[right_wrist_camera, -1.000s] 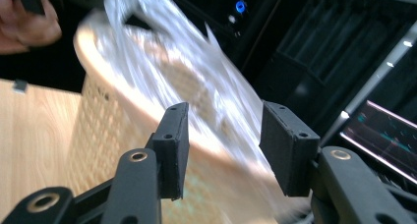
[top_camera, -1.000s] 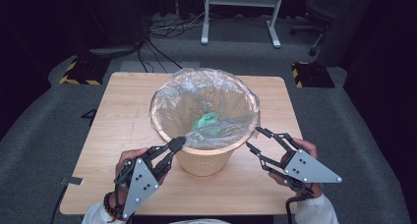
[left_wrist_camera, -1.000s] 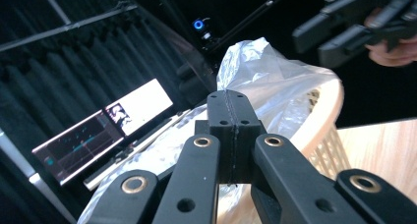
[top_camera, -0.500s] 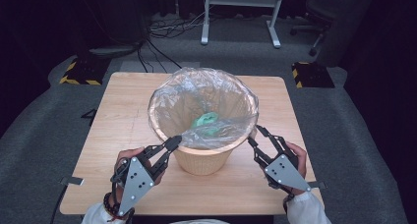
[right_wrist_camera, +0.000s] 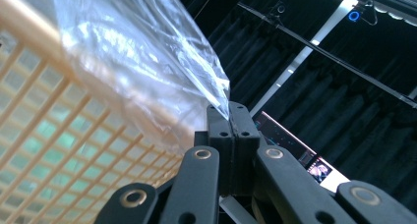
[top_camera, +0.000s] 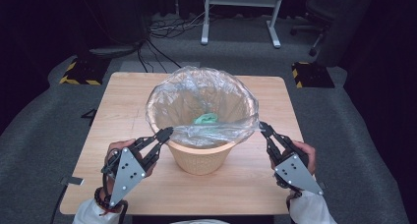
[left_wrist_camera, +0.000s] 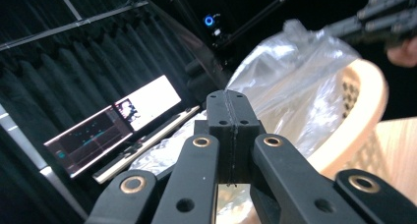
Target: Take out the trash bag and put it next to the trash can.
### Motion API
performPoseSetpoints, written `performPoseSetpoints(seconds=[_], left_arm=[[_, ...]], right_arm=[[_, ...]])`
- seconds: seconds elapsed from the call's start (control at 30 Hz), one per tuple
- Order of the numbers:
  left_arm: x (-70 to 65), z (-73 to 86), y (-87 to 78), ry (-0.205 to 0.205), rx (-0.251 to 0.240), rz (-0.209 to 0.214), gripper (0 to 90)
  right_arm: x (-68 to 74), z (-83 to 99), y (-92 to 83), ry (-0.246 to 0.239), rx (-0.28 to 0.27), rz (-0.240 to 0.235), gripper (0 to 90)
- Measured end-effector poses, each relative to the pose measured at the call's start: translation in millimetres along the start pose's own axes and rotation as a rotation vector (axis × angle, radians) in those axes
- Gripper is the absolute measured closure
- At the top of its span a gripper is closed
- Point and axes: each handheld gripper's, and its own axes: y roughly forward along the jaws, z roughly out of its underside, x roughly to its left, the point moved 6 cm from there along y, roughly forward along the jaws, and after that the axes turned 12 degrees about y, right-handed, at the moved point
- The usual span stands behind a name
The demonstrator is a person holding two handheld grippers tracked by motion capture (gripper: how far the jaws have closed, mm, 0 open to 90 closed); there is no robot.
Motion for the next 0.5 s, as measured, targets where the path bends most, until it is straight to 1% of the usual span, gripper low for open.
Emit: performPoseSetpoints(seconds=[0.03,0.07,0.1,0.13,0.17,0.2,0.23,0.27,0.3,0.33,0.37,0.4,0.47,0.5], left_arm=[[1.2,0.7,0.4,0.006,0.005,-0.001,89.9],[3.4,2.1,0.9,0.007,0.010,-0.006,90.0],[5.6,3.9,1.1,0.009,0.015,-0.001,90.0],[8.6,6.5,1.7,0.020,0.026,-0.006,90.0],[10.8,10.2,2.2,0.023,0.040,-0.012,90.0],[13.9,14.1,2.6,0.018,0.044,-0.014,90.0],[16.3,18.6,2.8,-0.001,0.048,-0.010,90.0],[18.8,23.8,2.8,-0.005,0.061,-0.017,90.0],[20.9,29.3,2.7,-0.012,0.076,-0.025,90.0],[22.2,34.3,2.4,-0.037,0.076,-0.019,89.9],[23.0,39.2,2.0,-0.056,0.080,-0.018,90.0],[22.7,43.9,2.4,-0.060,0.091,-0.016,90.0],[20.7,51.4,3.7,-0.066,0.105,-0.014,89.9],[21.1,53.5,3.8,-0.077,0.094,-0.023,89.9]], right_arm=[[-1.1,-2.5,3.5,-0.011,0.005,0.005,90.0],[-1.8,-3.6,5.9,-0.011,0.009,0.006,89.1],[-3.2,-4.4,9.2,-0.005,0.012,0.009,88.6],[-4.2,-4.3,12.9,0.005,0.022,-0.001,88.0],[-4.7,-3.7,17.2,0.013,0.036,-0.013,86.6],[-4.6,-3.2,21.1,0.020,0.044,-0.017,85.8],[-3.4,-2.8,24.8,0.026,0.048,-0.027,85.8],[-1.5,-2.1,28.3,0.023,0.058,-0.040,85.0],[0.4,-0.6,31.8,0.004,0.074,-0.048,81.7],[2.1,0.5,34.3,-0.007,0.081,-0.039,76.4],[2.3,-0.1,35.3,-0.003,0.064,-0.014,69.1],[1.1,-1.0,35.6,0.001,0.055,-0.001,64.9],[0.1,-1.7,35.5,0.028,0.054,-0.013,61.7],[-0.8,-1.7,35.1,0.032,0.051,-0.011,58.7]])
